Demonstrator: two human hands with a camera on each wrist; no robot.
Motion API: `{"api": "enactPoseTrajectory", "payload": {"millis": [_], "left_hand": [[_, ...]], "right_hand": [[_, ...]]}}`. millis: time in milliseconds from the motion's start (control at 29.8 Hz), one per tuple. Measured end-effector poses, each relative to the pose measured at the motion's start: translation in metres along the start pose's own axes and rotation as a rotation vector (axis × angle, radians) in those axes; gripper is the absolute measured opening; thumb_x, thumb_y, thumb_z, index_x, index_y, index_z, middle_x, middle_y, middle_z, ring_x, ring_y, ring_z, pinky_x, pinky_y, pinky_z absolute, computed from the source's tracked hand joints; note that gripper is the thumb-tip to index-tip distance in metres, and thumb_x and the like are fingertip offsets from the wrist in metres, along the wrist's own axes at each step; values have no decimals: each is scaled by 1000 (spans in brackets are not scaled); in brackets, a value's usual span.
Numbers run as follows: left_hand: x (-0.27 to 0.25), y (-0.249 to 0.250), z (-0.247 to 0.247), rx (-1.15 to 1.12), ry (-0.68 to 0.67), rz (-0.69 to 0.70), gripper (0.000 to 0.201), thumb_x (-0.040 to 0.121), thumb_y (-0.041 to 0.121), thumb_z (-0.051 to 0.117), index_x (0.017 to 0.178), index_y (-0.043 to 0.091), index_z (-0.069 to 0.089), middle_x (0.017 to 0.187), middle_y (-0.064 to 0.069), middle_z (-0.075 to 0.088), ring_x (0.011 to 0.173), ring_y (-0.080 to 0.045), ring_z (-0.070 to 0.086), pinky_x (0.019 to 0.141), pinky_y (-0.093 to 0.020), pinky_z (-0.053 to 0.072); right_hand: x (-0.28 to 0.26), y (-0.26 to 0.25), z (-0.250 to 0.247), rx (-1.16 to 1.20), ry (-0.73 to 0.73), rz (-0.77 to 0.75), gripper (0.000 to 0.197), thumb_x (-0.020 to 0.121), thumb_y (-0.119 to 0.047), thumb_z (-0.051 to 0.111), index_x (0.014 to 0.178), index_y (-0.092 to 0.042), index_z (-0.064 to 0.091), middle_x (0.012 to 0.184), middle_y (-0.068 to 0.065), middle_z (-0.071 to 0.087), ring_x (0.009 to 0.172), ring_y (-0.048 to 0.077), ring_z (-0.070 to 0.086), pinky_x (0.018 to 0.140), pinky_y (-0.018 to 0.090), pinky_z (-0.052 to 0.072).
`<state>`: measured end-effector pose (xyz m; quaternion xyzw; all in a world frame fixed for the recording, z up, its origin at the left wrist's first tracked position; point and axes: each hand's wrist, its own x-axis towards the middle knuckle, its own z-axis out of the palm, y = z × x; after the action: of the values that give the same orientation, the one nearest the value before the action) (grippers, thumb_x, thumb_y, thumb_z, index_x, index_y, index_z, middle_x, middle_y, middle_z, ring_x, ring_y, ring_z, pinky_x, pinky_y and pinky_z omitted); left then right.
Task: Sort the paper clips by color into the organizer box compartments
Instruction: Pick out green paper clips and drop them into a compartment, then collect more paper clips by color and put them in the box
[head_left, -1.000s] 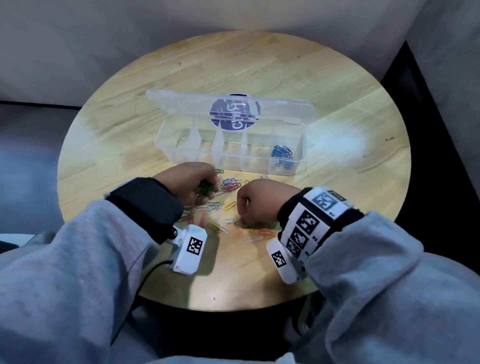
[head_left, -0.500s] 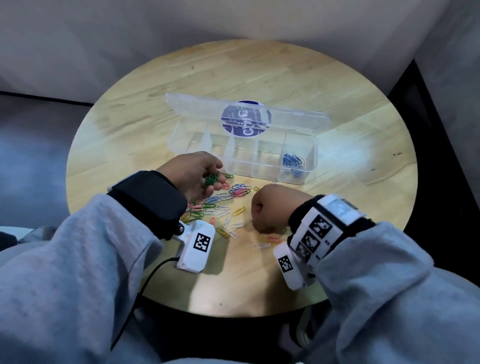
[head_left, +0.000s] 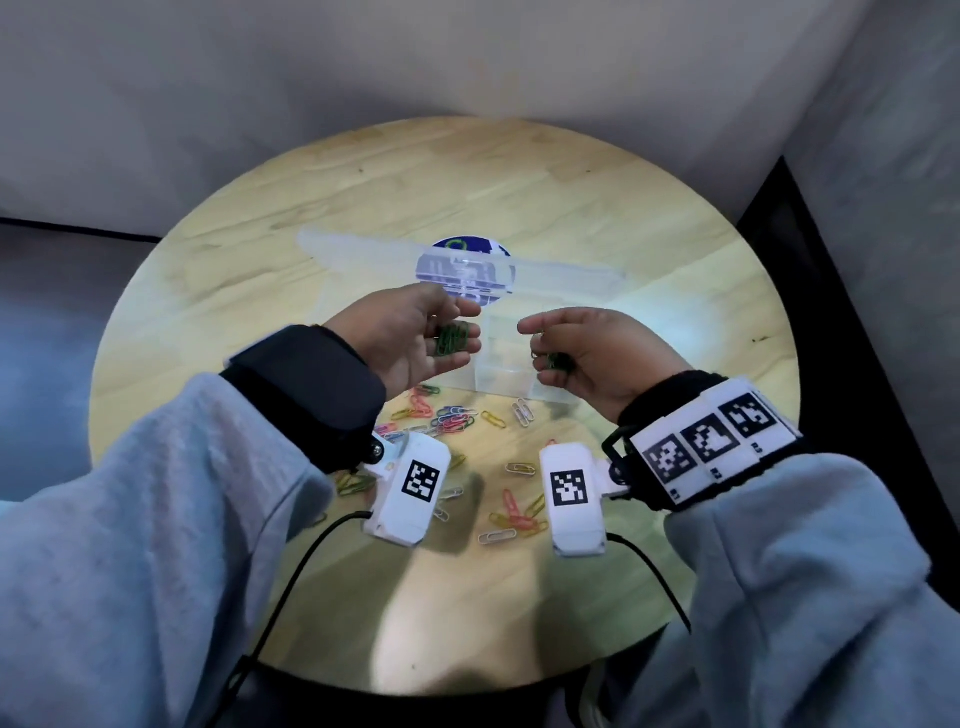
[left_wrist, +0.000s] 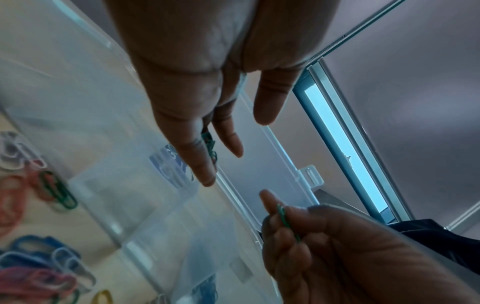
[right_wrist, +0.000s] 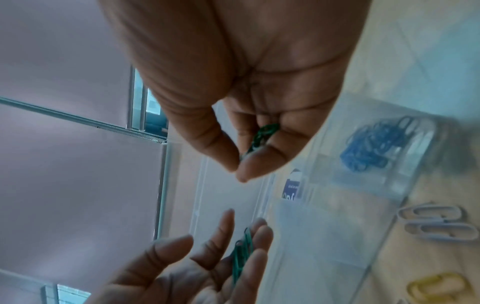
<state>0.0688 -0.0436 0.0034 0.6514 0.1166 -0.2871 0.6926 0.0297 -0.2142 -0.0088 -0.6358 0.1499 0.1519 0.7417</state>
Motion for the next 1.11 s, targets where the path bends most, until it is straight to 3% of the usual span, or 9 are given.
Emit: {"api": "enactPoseTrajectory", "payload": {"millis": [202,336,504,605,672,807,874,975,1109], "left_hand": [[14,0,10,27,5,27,25,91,3,36,89,8,60,89,-9,56,83,-19,58,81,-25,48],[19,1,20,46,7,58,25,91,2,38,89,10,61,96,-9,55,89,-19,56,84,-24,47],[20,-1,26,63,-62,57,29,91,3,36,95,16,62,108,-8,45,99,-16,46,86,-19,44],[19,-3,23,89,-64,85,32,91,1,35,96,18,62,111,-6,48,101,-11,49,87,-19,43],[14,-3,20,165,-60,115,32,90,-2,37,93,19,61,105,-3,55,98,-11,54,86,-20,45],[3,-6,5,433,-74,175,29,89,-4,43,86,19,60,79,0,60,70,-12,61,63,-18,51],[-5,-10,-2,646,-55,199,26,87,-1,47,83,21,61,70,0,57,62,-14,57,53,-17,45],[-16,-19,-8,1019,-75,187,18,83,9,56,80,26,61,61,9,52,57,-10,50,51,-17,38],[-27,-34,-7,1340,-98,139,14,76,16,61,82,29,61,65,10,51,61,-9,48,60,-23,36]], "right_hand": [[10,0,4,184,89,-30,23,89,9,44,76,-3,58,70,10,51,61,18,51,52,17,53],[17,0,8,262,106,1,20,87,10,42,87,-2,58,83,13,54,76,19,54,69,21,52],[17,2,12,317,104,22,31,85,13,35,104,-3,54,89,11,45,76,18,44,68,22,42],[13,2,13,293,94,29,37,86,12,35,117,2,52,101,19,47,100,35,55,70,20,43],[10,2,13,255,93,30,35,88,11,36,115,-1,55,119,28,55,125,40,48,72,19,44],[6,0,7,80,18,-30,25,89,7,40,91,-10,58,90,8,58,86,19,56,74,22,46],[2,0,3,-52,6,-60,25,88,6,42,83,-12,58,79,4,58,71,15,56,67,24,47],[-3,2,-4,-283,10,-122,22,86,3,49,73,-13,57,66,1,56,58,15,53,52,24,42],[-16,10,-9,-725,-116,-102,15,84,-11,60,71,-18,57,59,-5,53,54,11,49,48,22,38]]}}
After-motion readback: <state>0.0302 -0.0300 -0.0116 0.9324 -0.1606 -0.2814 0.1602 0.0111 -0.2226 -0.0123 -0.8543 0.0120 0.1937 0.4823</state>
